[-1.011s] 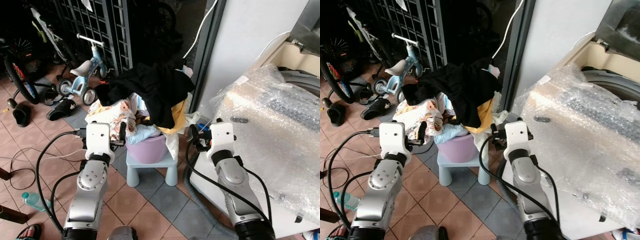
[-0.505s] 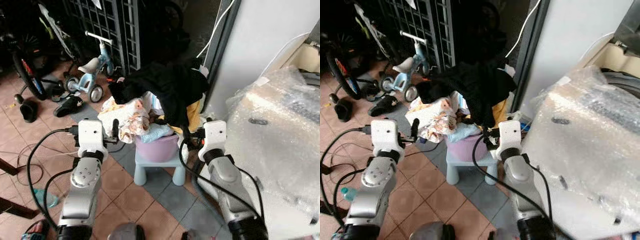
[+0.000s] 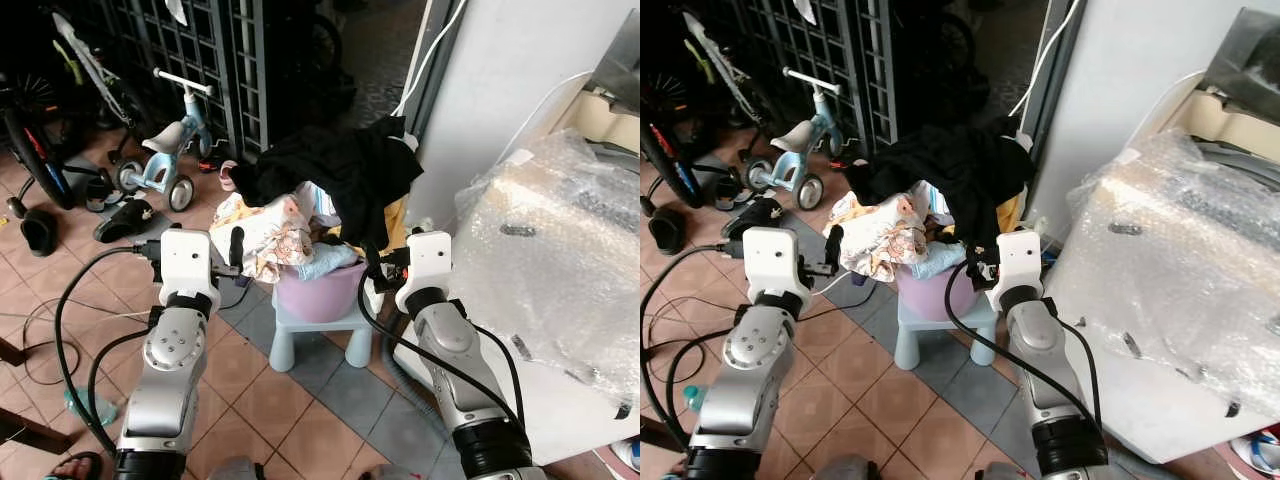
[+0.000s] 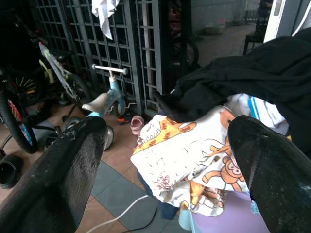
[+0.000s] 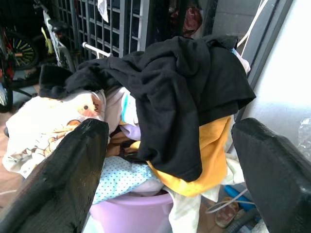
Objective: Clothes washing
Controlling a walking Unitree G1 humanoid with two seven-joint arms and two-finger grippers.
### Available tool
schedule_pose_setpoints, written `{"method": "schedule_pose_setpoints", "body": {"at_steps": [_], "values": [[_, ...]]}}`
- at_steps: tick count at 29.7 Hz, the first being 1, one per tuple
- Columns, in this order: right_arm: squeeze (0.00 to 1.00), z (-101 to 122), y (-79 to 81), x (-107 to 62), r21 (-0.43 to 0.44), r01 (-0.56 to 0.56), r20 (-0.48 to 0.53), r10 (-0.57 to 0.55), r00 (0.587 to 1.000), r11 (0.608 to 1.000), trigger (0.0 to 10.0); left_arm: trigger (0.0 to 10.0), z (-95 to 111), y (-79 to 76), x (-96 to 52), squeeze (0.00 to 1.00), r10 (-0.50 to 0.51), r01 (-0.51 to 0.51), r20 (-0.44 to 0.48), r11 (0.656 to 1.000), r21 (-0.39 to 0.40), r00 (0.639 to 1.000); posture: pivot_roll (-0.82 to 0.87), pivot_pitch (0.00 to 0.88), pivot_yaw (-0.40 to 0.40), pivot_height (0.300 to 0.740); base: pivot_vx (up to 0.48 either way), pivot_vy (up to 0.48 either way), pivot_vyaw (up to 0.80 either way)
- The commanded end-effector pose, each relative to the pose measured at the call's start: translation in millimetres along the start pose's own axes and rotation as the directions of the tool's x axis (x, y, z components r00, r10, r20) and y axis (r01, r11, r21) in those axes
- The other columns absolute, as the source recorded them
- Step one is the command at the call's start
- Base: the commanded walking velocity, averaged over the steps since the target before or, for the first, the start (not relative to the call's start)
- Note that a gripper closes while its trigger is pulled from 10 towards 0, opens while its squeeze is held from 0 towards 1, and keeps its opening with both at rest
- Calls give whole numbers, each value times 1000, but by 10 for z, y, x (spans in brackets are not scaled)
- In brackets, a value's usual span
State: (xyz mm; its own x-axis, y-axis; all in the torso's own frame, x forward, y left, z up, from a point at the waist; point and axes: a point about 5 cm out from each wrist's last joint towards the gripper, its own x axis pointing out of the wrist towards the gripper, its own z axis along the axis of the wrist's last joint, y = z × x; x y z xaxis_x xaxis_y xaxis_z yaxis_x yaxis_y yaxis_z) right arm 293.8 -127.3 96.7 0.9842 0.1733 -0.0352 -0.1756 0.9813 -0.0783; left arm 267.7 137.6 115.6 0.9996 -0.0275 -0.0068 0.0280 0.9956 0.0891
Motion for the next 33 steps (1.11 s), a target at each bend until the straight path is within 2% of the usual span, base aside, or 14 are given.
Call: {"method": "schedule_pose_setpoints", "body": {"at_steps": [1, 9, 10, 12, 13, 16, 17, 18, 21, 24, 33], "values": [[0, -3, -45, 3, 17, 33, 2, -33, 999, 999, 10000, 10000, 95, -80, 17, 0, -36, 36, 30, 999, 11, 999, -20, 0, -25, 740, 0, 0, 0], [0, -9, -49, 7, 17, 53, -1, -53, 999, 998, 10000, 10000, 91, -85, 25, 0, -43, 43, 29, 999, 6, 999, -20, 0, -25, 740, 0, 0, 0], [0, -3, -25, 19, -4, 54, 4, -54, 999, 999, 10000, 10000, 62, -78, 44, 0, -45, 45, 24, 999, 13, 999, -26, 0, -22, 740, 0, 0, 0], [0, 15, 56, 62, 71, -32, 11, 31, 999, 997, 10000, 10000, 86, -48, 118, 0, -41, 41, 27, 999, 28, 999, 7, 0, -21, 740, 0, 0, 0], [0, 15, 56, 62, 71, -32, 11, 31, 999, 997, 10000, 10000, 86, -48, 118, 0, -41, 41, 27, 999, 28, 999, 7, 0, -21, 740, 0, 0, 0], [0, -1, 109, 49, -12, -46, 6, 46, 999, 999, 10000, 10000, 25, -57, 56, 0, -33, 33, 4, 999, 21, 999, -4, 0, -25, 740, 0, 0, 0], [0, -10, 80, 41, 88, -26, -14, 28, 1000, 996, 10000, 10000, 2, -67, 45, 0, -33, 33, -4, 999, 25, 999, -7, 0, -37, 740, 0, 0, 0], [0, -10, 33, 37, 97, 12, -23, -10, 1000, 995, 10000, 10000, -1, -74, 40, 0, -32, 33, -4, 999, 26, 999, -7, 0, -40, 740, 0, 0, 0], [0, -1, -3, 34, 28, 30, -10, -30, 999, 999, 10000, 10000, 12, -74, 47, 0, -23, 23, -1, 1000, 20, 1000, -5, 0, -42, 740, 0, 0, 0], [0, -33, 2, 16, 23, -6, -28, 7, 1000, 1000, 10000, 10000, 12, -75, 44, 0, -22, 22, -1, 1000, 19, 1000, -3, 0, -45, 740, 0, 0, 0], [0, -29, 10, -52, 39, 1, -18, 0, 1000, 999, 10000, 10000, -27, -80, 8, 0, -43, 44, -14, 998, 34, 999, -21, 0, -26, 740, 0, 0, 0]]}}
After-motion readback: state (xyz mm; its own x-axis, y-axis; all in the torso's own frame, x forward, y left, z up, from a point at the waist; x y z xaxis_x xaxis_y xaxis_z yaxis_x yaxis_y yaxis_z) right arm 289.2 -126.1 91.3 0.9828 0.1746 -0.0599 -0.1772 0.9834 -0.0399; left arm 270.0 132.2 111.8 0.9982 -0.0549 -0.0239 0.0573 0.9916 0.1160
